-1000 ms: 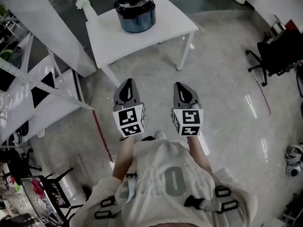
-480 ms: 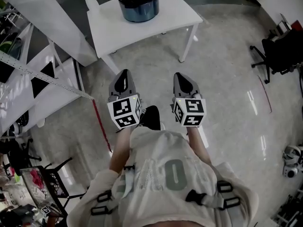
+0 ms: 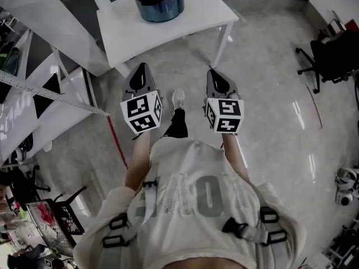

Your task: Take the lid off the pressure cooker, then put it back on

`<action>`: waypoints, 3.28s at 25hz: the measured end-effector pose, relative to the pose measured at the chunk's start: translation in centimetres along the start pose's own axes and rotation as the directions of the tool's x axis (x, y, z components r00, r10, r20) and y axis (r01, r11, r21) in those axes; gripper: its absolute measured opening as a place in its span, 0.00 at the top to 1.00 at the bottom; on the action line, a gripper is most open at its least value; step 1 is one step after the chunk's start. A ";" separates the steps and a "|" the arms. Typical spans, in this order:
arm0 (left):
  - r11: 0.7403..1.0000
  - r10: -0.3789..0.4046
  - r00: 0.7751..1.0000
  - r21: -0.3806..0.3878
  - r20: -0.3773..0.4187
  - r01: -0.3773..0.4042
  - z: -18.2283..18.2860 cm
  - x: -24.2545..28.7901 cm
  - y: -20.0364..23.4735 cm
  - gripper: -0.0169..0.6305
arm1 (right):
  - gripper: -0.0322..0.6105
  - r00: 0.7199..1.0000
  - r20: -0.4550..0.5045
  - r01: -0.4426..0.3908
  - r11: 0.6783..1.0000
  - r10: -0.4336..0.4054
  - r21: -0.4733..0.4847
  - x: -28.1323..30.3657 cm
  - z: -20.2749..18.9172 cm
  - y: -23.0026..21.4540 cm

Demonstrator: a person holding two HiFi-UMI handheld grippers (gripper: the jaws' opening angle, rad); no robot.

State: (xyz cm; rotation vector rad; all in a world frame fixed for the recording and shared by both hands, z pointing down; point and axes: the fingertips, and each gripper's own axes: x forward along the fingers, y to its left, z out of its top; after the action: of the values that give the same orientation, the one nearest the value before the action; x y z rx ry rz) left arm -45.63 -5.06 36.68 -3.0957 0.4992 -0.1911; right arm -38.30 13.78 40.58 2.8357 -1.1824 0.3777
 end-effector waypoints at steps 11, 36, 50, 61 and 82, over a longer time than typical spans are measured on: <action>0.999 -0.028 0.999 -0.025 -0.023 0.027 -0.4 7.5 -0.2 0.94 | 0.94 0.999 -0.022 0.037 0.999 -0.037 0.005 5.3 0.2 -3.8; 0.997 0.070 0.997 -0.023 0.039 -0.069 7.7 35.8 10.6 0.94 | 0.94 1.000 0.014 -0.005 0.998 0.006 -0.065 36.4 14.0 -10.0; 0.995 0.096 0.994 0.007 0.046 -0.096 8.3 38.9 10.8 0.94 | 0.94 0.994 0.016 -0.102 0.988 0.104 -0.120 41.7 16.3 -8.4; 0.988 0.114 0.992 -0.107 0.057 -0.108 8.1 37.9 12.2 0.45 | 0.35 0.980 0.061 -0.190 0.981 0.191 -0.024 42.2 16.2 -8.1; 0.990 0.097 0.995 -0.104 0.039 -0.092 7.0 39.4 13.6 0.44 | 0.36 0.974 0.051 -0.216 0.973 0.221 -0.087 44.7 16.8 -7.9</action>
State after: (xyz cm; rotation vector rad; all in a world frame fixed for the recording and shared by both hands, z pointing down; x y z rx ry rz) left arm -11.95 -30.49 34.16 -3.1570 0.6737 -0.0993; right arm 1.00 -13.92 35.45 2.6736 -1.4918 0.2476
